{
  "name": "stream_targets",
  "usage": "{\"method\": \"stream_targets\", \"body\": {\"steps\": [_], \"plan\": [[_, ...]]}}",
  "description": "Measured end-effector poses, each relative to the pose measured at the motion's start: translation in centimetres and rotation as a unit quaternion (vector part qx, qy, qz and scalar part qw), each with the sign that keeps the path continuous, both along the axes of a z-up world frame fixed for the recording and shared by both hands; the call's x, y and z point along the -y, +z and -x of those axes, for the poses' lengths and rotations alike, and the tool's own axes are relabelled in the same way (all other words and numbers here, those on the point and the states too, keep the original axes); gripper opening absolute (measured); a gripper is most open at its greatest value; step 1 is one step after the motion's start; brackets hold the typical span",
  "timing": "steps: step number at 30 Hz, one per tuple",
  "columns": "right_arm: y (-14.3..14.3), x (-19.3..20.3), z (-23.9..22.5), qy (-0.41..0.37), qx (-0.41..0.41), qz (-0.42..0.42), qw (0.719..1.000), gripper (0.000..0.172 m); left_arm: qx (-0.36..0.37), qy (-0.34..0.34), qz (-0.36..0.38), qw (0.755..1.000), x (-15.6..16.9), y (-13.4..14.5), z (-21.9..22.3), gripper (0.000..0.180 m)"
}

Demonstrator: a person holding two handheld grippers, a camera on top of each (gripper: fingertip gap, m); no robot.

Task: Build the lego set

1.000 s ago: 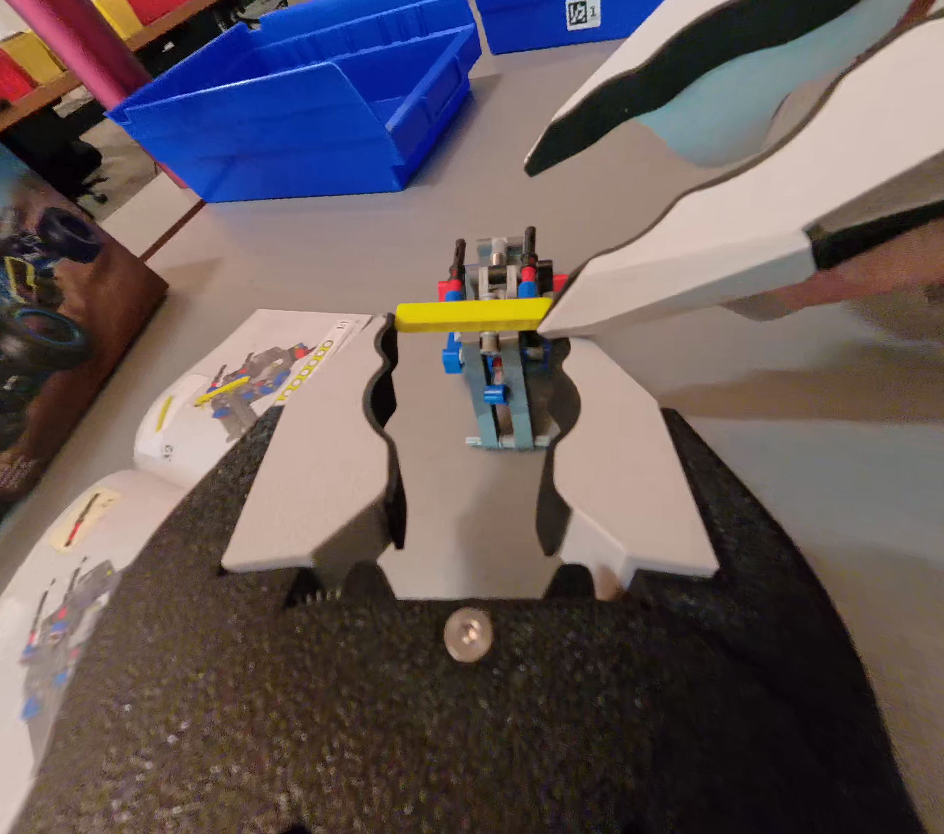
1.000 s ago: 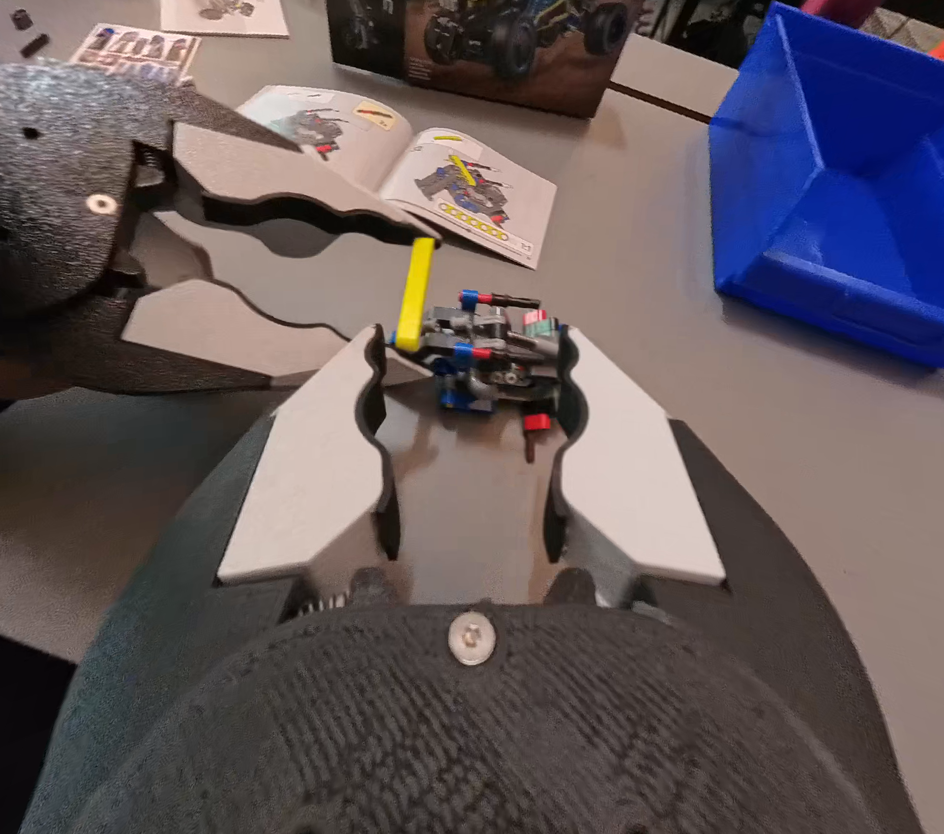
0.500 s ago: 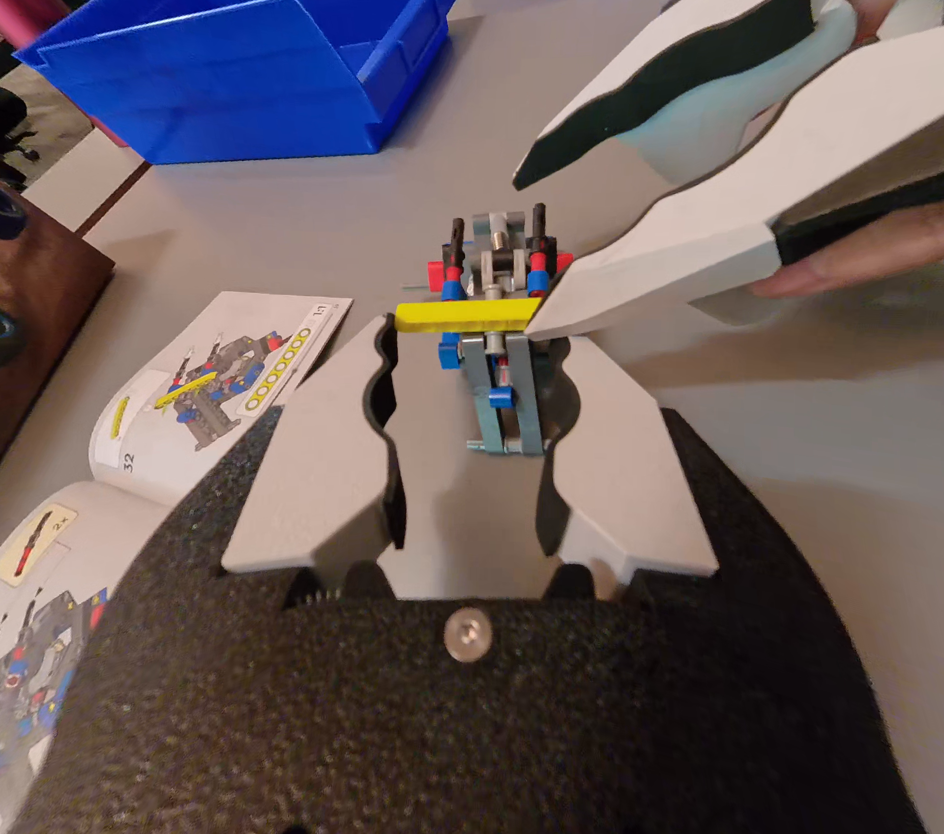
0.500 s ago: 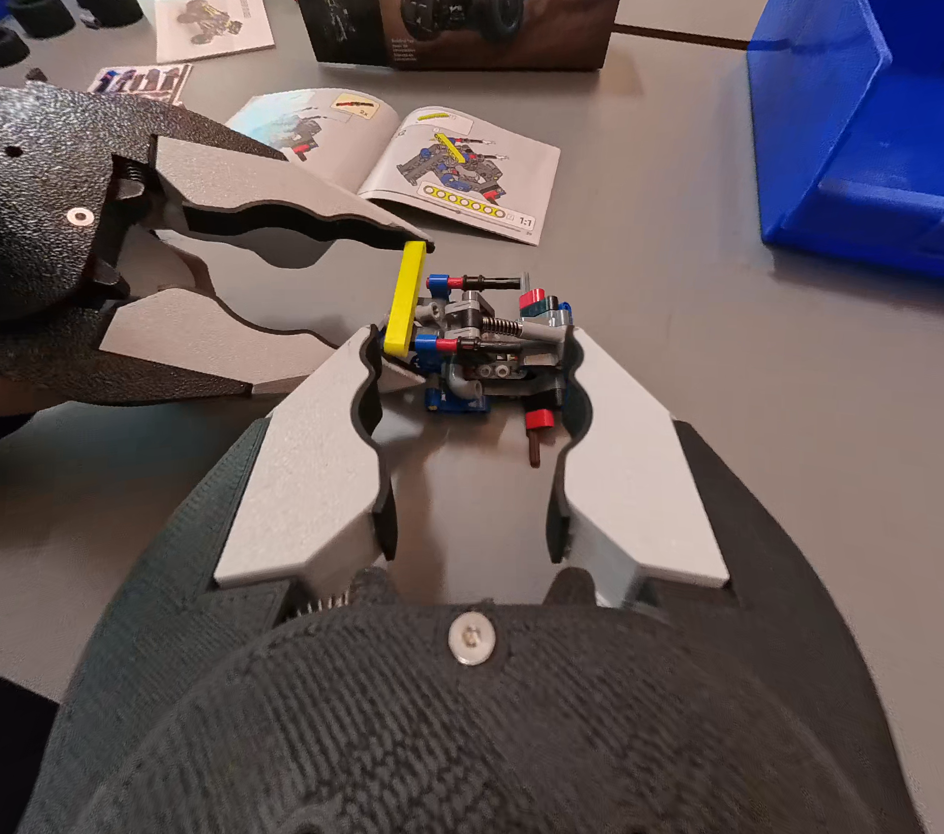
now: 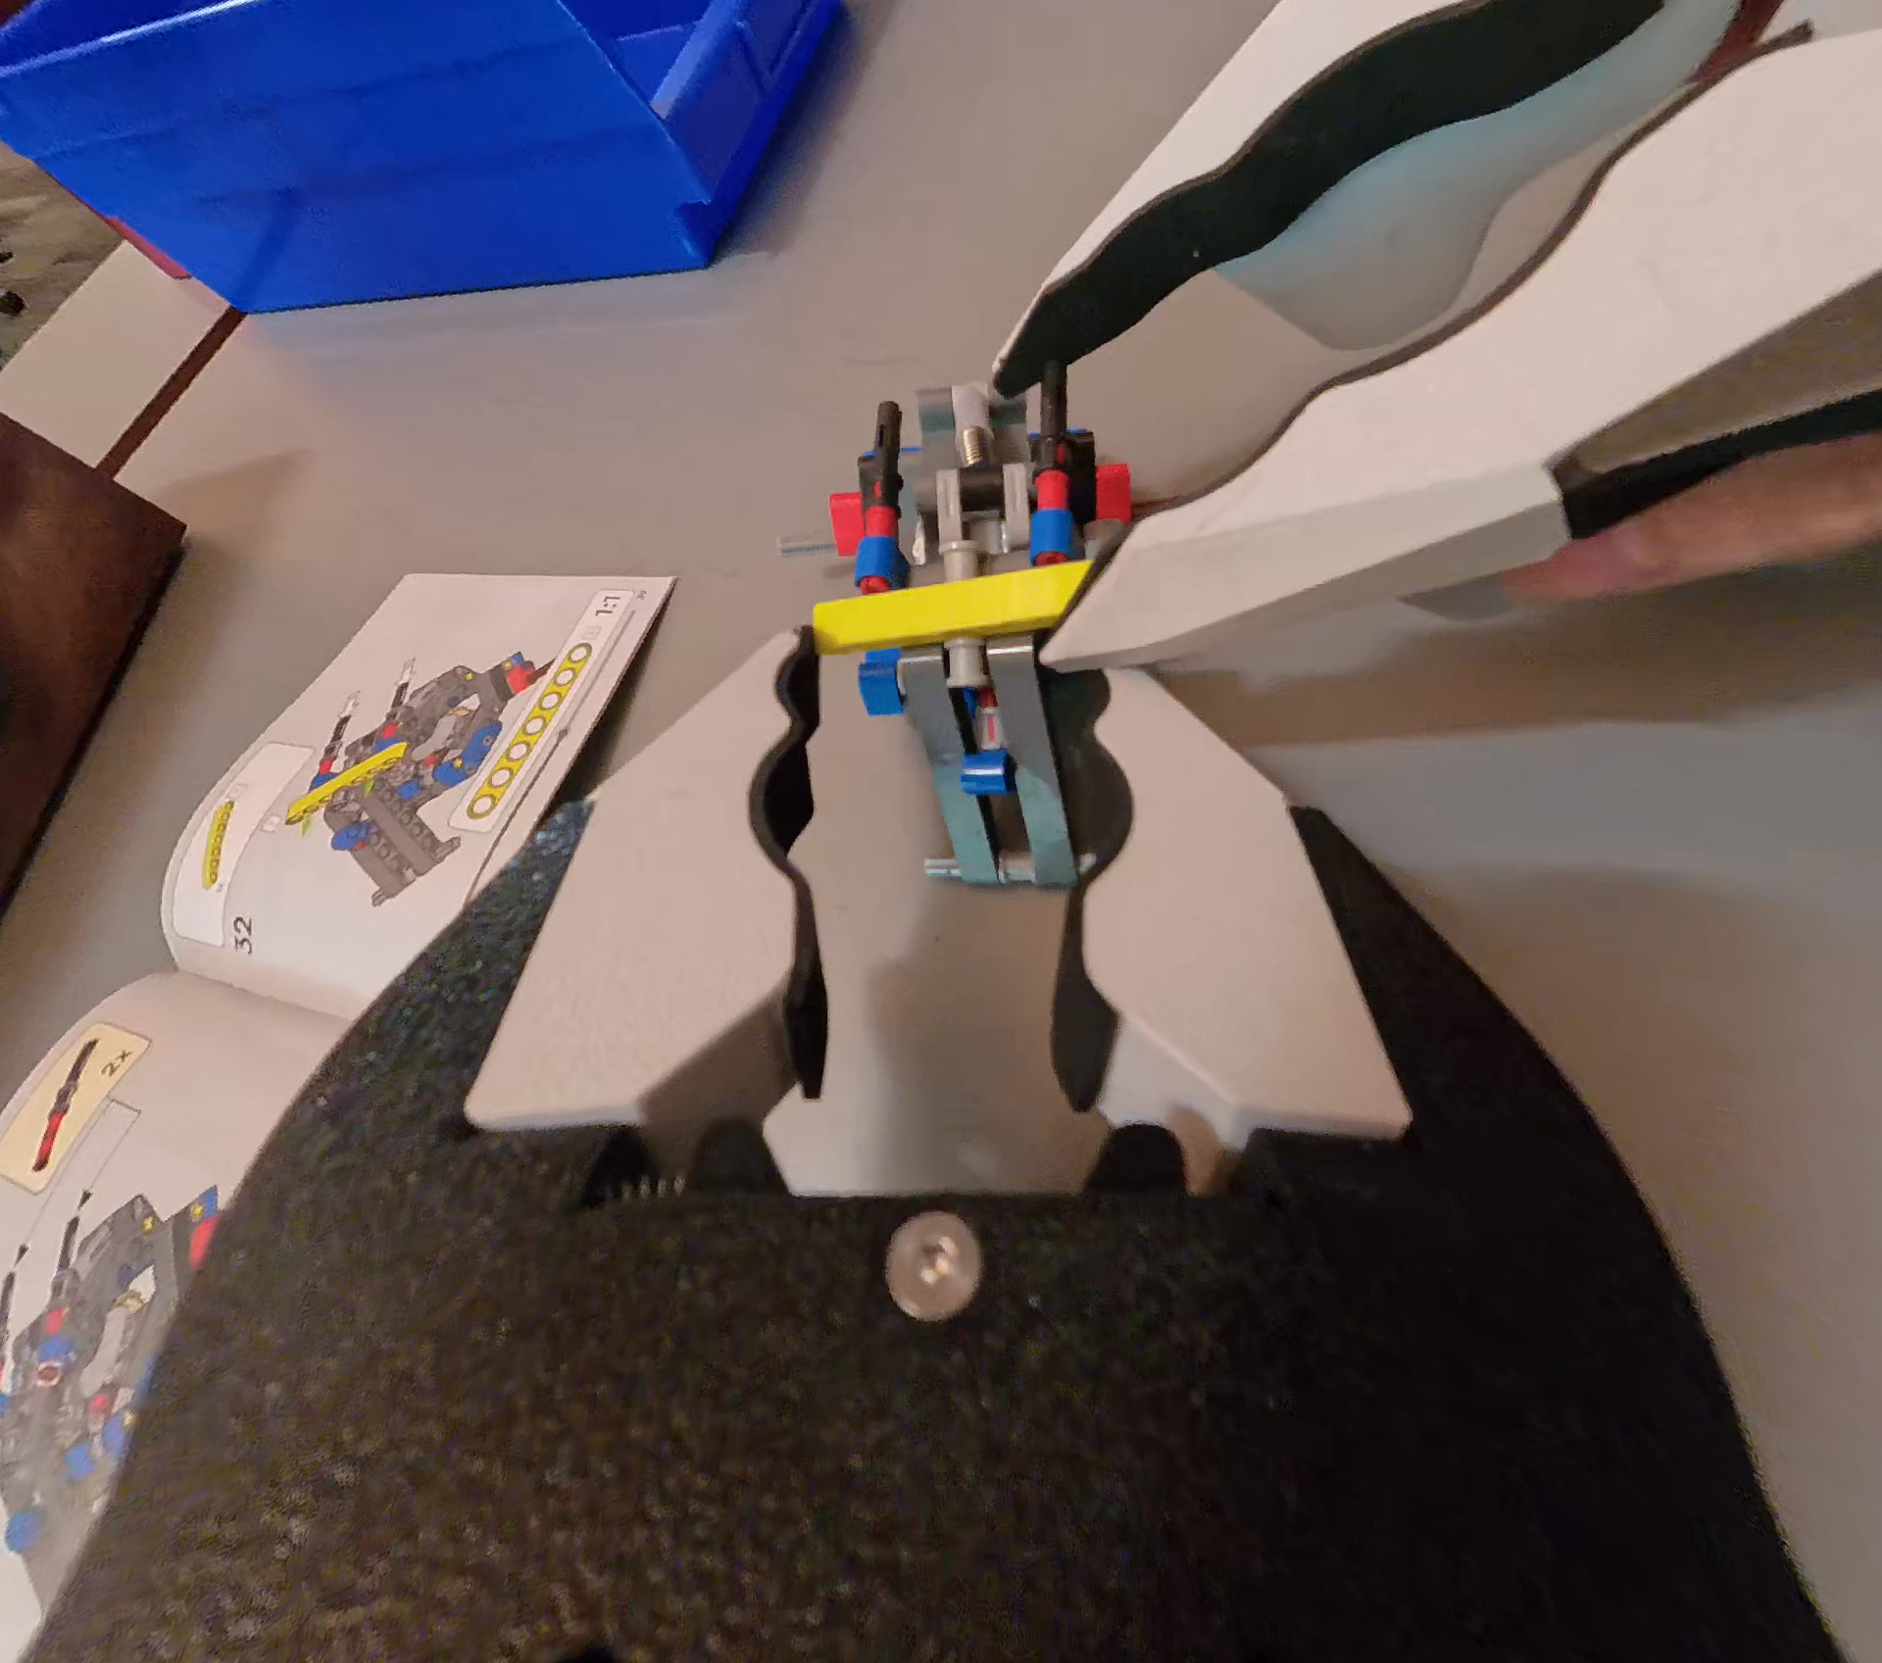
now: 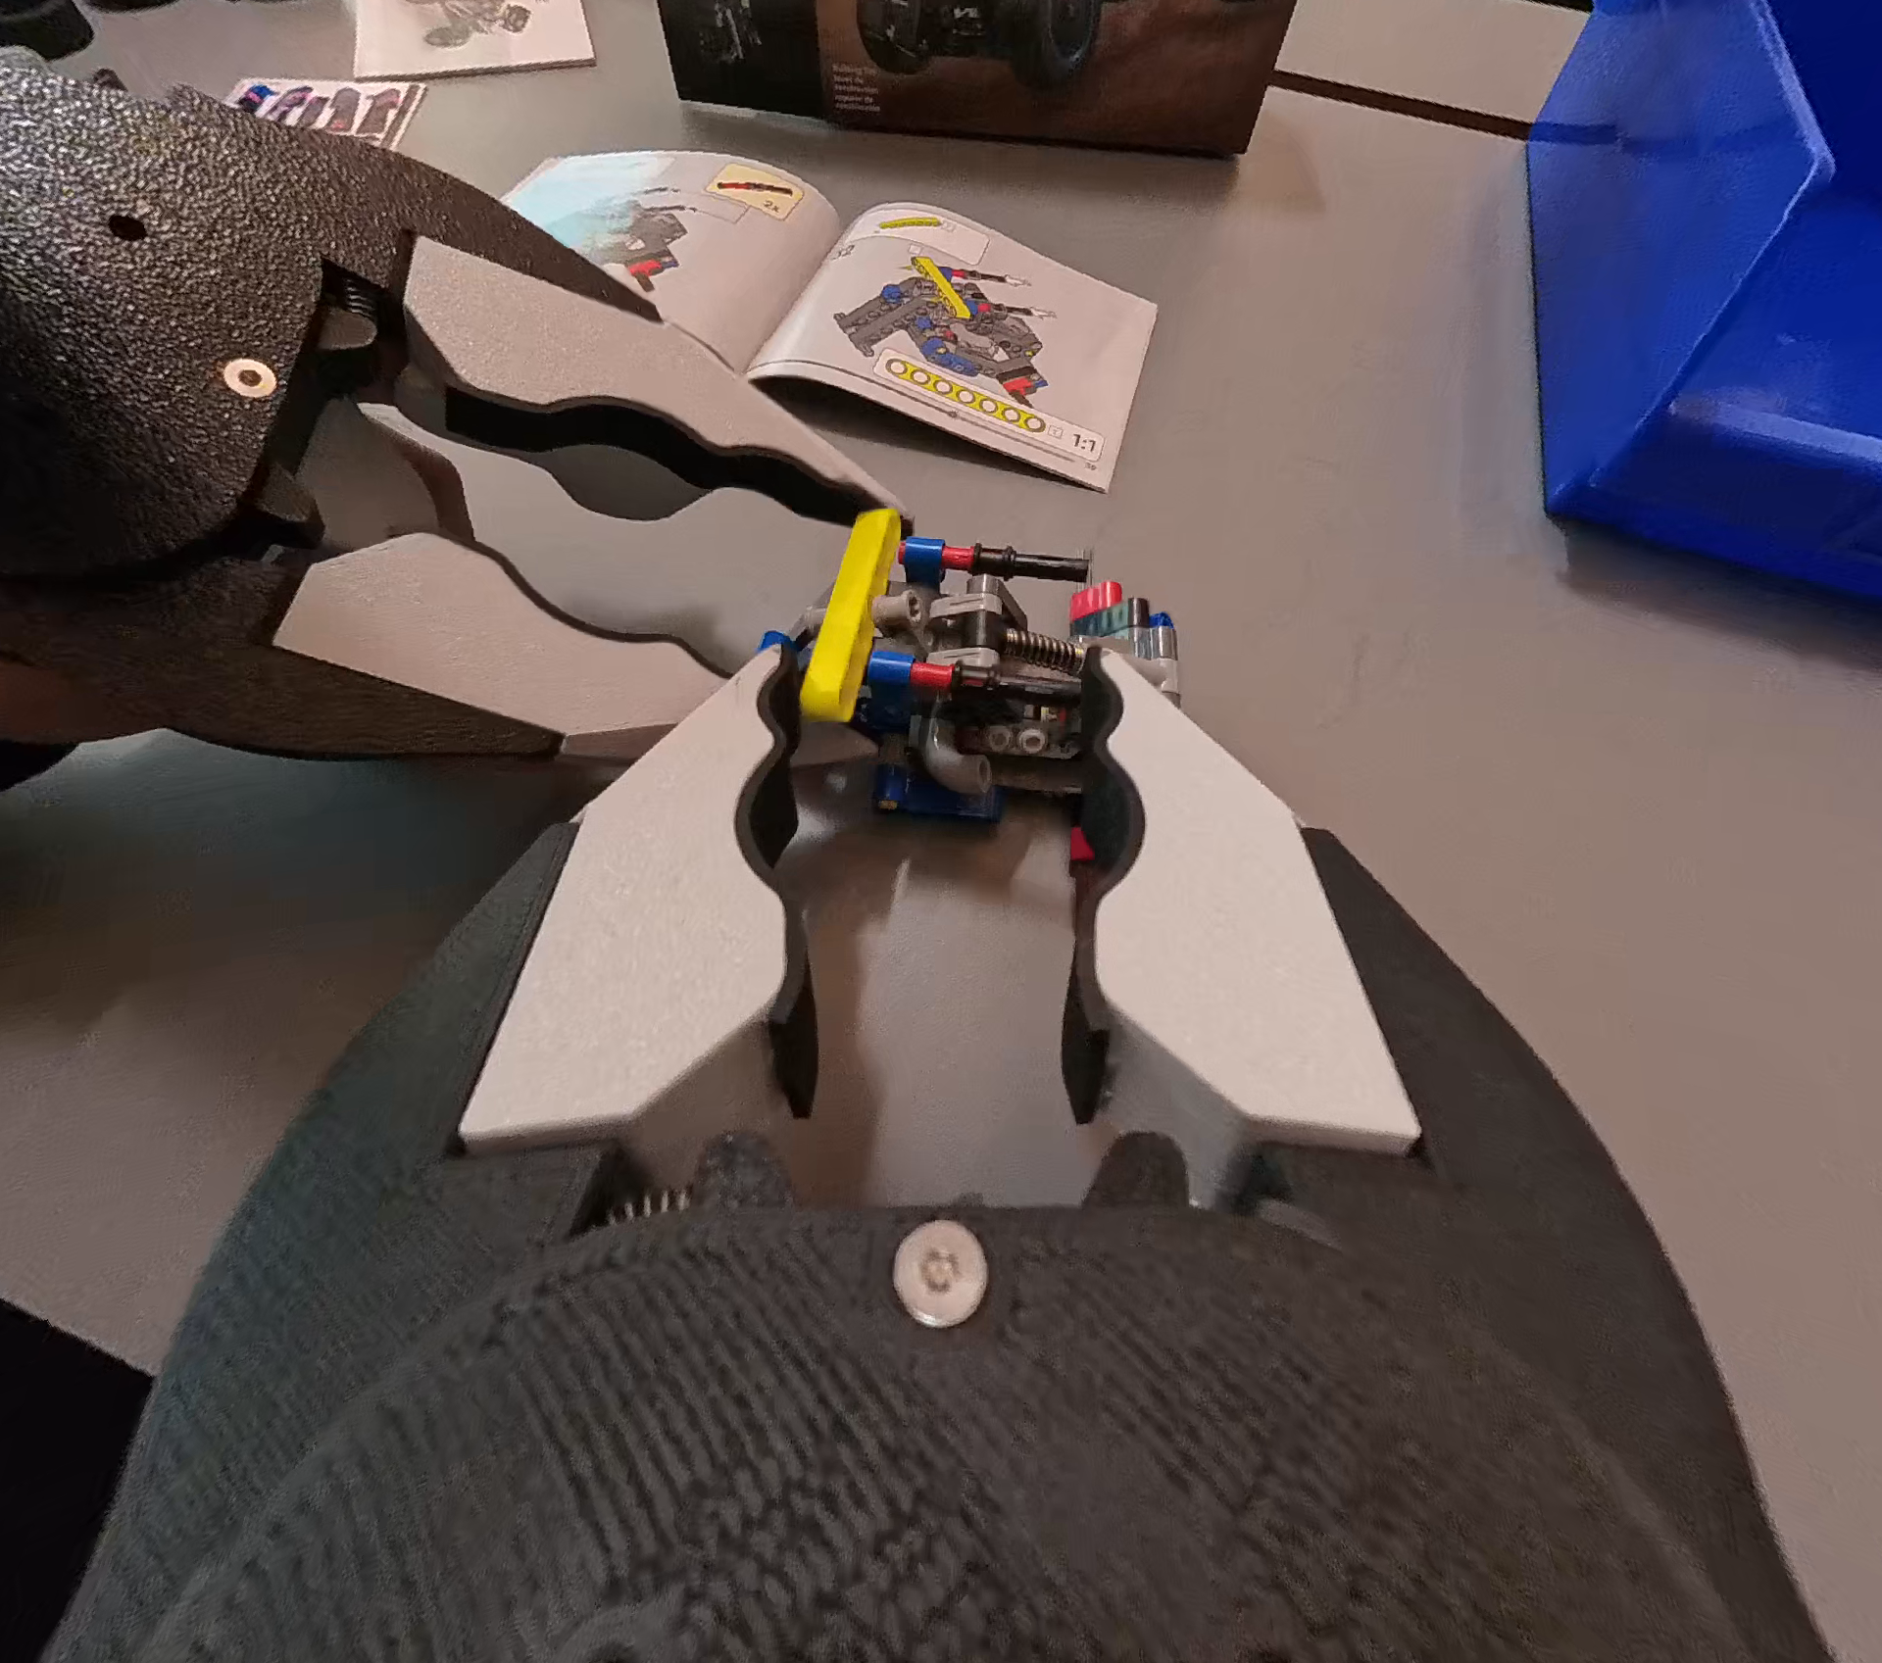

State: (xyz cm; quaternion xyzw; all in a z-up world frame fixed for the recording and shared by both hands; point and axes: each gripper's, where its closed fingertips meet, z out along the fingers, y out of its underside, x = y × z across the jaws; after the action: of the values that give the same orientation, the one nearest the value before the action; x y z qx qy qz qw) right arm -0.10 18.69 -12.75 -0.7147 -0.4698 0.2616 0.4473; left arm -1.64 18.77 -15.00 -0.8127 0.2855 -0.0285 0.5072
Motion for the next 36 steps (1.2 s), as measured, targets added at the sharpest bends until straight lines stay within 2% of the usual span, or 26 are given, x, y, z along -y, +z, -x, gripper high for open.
{"method": "stream_targets", "body": {"steps": [7,11,17,22,26,30,33,36], "plan": [[0.0,0.1,-0.1,0.002,0.014,-0.037,0.999,0.05,-0.004,-0.001,0.003,1.0,0.1,-0.2,-0.2,0.053],[0.0,0.0,-0.2,-0.002,0.011,-0.058,0.998,0.047,0.003,-0.013,0.004,1.0,0.5,0.1,-0.3,0.063],[0.2,-0.2,-0.1,-0.002,-0.006,-0.063,0.998,0.049,-0.005,-0.029,-0.003,1.0,0.3,0.5,0.2,0.062],[0.1,-0.2,-0.3,0.001,0.002,-0.072,0.997,0.051,0.005,-0.081,0.024,0.996,1.3,1.1,0.5,0.062],[-0.2,0.1,-0.2,0.004,0.0,-0.078,0.997,0.051,0.071,-0.102,0.053,0.991,1.6,2.1,1.4,0.044],[-0.4,0.1,0.0,-0.001,-0.001,-0.081,0.997,0.052,0.054,-0.097,0.053,0.992,0.4,1.8,2.6,0.028],[-0.3,-0.1,0.0,-0.006,0.0,-0.087,0.996,0.051,0.076,-0.125,0.07,0.987,0.7,1.7,1.3,0.031],[-0.4,-0.3,0.0,-0.013,0.004,-0.093,0.996,0.052,0.109,-0.084,0.094,0.986,0.3,1.9,1.4,0.051]]}}
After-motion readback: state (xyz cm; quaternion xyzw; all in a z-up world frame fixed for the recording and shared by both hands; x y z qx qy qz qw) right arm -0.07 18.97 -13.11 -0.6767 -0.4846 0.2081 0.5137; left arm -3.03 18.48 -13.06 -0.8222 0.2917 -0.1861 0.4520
